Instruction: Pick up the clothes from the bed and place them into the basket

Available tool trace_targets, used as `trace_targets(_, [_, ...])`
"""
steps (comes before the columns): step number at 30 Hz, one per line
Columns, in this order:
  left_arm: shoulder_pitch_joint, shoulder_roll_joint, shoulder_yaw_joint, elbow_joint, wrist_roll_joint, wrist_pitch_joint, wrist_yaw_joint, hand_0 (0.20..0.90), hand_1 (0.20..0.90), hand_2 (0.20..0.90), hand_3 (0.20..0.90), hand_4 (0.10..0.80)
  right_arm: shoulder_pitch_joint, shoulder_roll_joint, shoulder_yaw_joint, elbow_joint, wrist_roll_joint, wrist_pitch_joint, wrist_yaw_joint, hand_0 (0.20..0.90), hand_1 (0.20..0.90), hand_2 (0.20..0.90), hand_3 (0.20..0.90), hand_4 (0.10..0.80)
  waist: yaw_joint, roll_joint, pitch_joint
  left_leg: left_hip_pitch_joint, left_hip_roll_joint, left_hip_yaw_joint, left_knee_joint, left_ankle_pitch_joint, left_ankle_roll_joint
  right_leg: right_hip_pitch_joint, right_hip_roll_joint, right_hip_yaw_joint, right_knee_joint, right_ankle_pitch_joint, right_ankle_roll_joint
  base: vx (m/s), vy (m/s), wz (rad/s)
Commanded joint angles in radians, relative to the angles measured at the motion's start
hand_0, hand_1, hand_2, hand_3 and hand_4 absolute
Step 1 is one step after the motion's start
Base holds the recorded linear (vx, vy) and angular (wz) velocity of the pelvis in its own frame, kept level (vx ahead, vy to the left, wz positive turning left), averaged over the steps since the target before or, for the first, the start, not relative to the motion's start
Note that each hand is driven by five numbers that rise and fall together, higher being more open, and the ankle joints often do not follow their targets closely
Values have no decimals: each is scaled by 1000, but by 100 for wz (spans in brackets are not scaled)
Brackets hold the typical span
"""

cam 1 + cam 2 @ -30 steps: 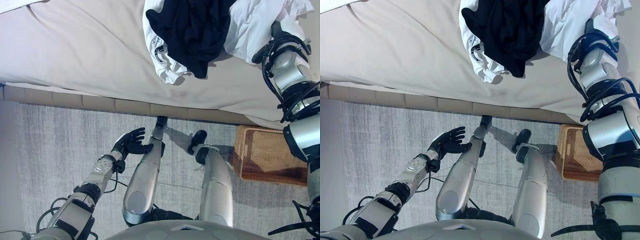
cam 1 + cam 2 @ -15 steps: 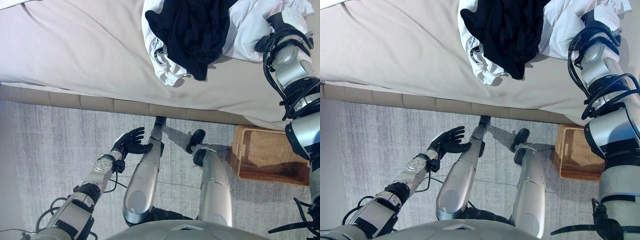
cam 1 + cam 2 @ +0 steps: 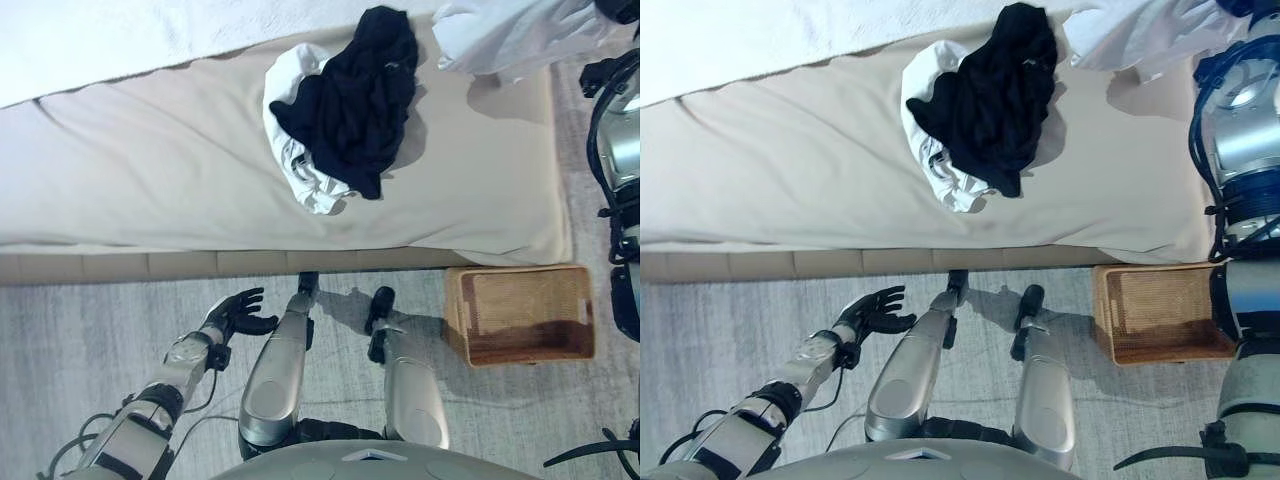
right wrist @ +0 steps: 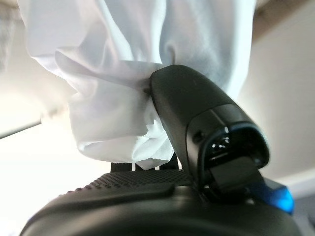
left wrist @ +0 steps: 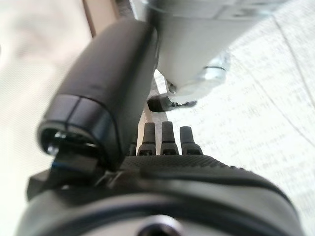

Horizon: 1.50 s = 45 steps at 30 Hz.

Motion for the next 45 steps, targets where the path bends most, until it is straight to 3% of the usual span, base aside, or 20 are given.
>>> trace_targets(1, [105,-14,1,68,59,11,-1,900,900,900,900,800,50,-170,-54,-149,-7,-89,-91,300,300,300,200,100,-47,-43,-267,100,-27,43,-31,-128,34,88,27,58,-89,36,6,140,94,-22])
trace_targets(11, [119,-37,53,161,145,89,-22,900,900,900,900,800,257,-277,-235,-234,80,-130,-78,300,300,300,200,100,-147,-63,-450,275,-15,123,-128,-145,45,180,51,134,-131,67,23,88,35,-22])
trace_targets(14, [121,-34,57,179,151,90,-28,900,900,900,900,800,349,-269,-296,-250,102,-134,-28,300,300,300,200,100,-170,-59,-460,289,-15,144,-130,-153,50,176,53,149,-120,69,24,-1,6,-35])
trace_targets(18, [119,-30,70,179,171,111,-39,900,900,900,900,800,505,-190,-360,-282,86,-101,112,300,300,300,200,100,-203,-47,-447,300,-18,178,-118,-169,60,162,49,173,-102,73,28,-27,1,-34])
trace_targets(21, [120,-23,76,166,175,111,-43,900,900,900,900,800,624,-110,-360,-273,35,-69,233,300,300,300,200,100,-222,-36,-416,296,-19,204,-104,-176,72,142,42,187,-88,78,33,-53,-24,-39])
trace_targets(27, [79,-15,58,128,161,101,-29,900,900,900,900,800,656,-14,-290,-182,-39,-50,266,300,300,300,200,100,-235,-16,-335,260,-23,226,-79,-180,82,89,32,196,-66,77,37,-131,-64,-28])
trace_targets(32, [-26,-13,11,71,116,81,-7,900,900,900,900,800,532,17,-202,-56,-48,-63,196,300,300,300,200,100,-243,29,-208,137,-40,238,24,-187,84,1,11,202,-17,68,25,-261,-42,-9])
trace_targets(38, [-107,-42,-39,-9,9,36,15,900,900,900,900,800,328,-14,-54,47,-68,-41,191,300,300,300,200,100,-256,138,-65,-41,-59,244,209,-205,62,-156,-21,183,104,27,-11,-162,32,-5])
trace_targets(42, [-126,-47,-48,-30,-26,21,13,900,900,900,900,800,232,-18,39,93,-112,28,217,300,300,300,200,100,-261,176,-21,-97,-60,249,249,-206,53,-227,-19,177,151,5,-30,-61,-4,-6])
trace_targets(45, [-149,-46,-60,-53,-38,8,16,900,900,900,900,800,140,-29,141,188,-240,151,208,300,300,300,200,100,-257,202,23,-148,-60,253,271,-200,47,-288,-10,166,193,-14,-46,-78,-80,-4])
